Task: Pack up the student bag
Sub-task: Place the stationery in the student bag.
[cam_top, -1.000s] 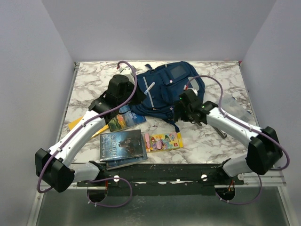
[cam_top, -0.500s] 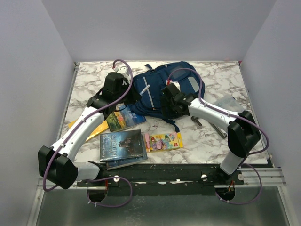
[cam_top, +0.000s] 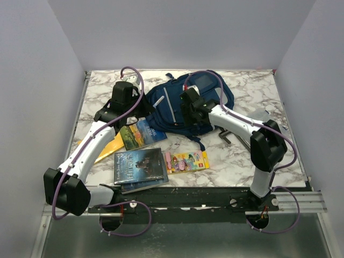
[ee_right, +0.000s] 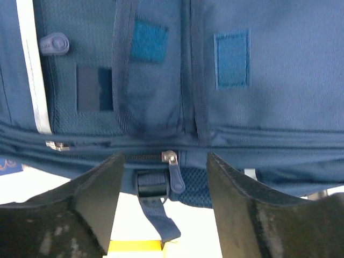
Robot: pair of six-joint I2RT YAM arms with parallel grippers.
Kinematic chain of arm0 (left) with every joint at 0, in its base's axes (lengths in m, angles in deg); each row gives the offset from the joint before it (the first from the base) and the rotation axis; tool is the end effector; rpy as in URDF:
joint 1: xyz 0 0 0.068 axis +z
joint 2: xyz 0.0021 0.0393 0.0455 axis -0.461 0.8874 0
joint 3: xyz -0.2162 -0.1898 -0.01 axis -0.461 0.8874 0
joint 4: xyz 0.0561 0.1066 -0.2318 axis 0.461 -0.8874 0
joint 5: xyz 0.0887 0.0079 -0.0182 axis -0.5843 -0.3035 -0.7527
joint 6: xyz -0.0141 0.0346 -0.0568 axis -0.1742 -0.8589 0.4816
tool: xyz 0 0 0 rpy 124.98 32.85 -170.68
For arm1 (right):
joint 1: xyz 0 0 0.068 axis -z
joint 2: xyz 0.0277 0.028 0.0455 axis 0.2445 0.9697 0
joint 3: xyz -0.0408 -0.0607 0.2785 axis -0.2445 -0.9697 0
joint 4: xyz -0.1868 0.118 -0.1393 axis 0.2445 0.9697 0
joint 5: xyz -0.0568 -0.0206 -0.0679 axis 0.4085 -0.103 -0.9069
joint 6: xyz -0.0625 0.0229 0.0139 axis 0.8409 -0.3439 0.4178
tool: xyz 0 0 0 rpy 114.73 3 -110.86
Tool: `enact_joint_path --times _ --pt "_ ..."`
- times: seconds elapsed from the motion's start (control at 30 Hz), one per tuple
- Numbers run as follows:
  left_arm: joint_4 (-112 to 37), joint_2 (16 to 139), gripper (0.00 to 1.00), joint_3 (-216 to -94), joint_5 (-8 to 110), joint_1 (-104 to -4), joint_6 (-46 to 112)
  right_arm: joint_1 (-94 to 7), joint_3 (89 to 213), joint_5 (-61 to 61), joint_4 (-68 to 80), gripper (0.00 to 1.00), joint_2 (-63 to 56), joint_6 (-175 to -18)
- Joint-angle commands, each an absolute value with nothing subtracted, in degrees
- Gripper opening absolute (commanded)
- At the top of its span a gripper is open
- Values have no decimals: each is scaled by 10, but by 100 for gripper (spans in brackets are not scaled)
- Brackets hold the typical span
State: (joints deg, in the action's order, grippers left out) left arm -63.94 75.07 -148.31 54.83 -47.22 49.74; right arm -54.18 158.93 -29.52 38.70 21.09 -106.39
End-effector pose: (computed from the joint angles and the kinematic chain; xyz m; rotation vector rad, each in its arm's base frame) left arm 0.2757 -0.1111 0.3415 -0.0467 2.1993 -0.7094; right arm 0.3319 0.2518 0.2414 -0.3547 2.4207 -0.0674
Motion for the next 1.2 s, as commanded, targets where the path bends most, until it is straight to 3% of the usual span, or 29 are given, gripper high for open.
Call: enact_joint_path --times 0.0,0.3,0.4,0.53,0.7,0.8,0.87,0.97,1.17 --pt "-641 721 0 -1472 575 -461 506 -538 1652 -319 427 61 264 -1042" --pt "-633 723 0 -1466 595 -459 515 -527 1704 -384 453 57 290 -1021" --pt "-632 727 0 -1465 598 -459 515 -513 1677 -329 428 57 254 -1008" --pt "-630 729 0 -1465 600 -458 515 -488 1615 -244 363 65 182 -1018" --pt "-625 728 0 -1462 606 -458 518 -476 1621 -280 386 66 207 -1015" --pt "-622 728 0 -1459 608 -458 519 -472 1638 -208 390 62 209 -1022" --pt "-621 727 0 -1457 609 -458 520 -470 1610 -148 343 64 176 -1030" --pt "-618 728 0 -1456 612 -458 521 -442 1591 -94 300 75 146 -1054" --pt "-615 722 0 -1455 615 -459 523 -385 1601 36 278 73 184 -1093"
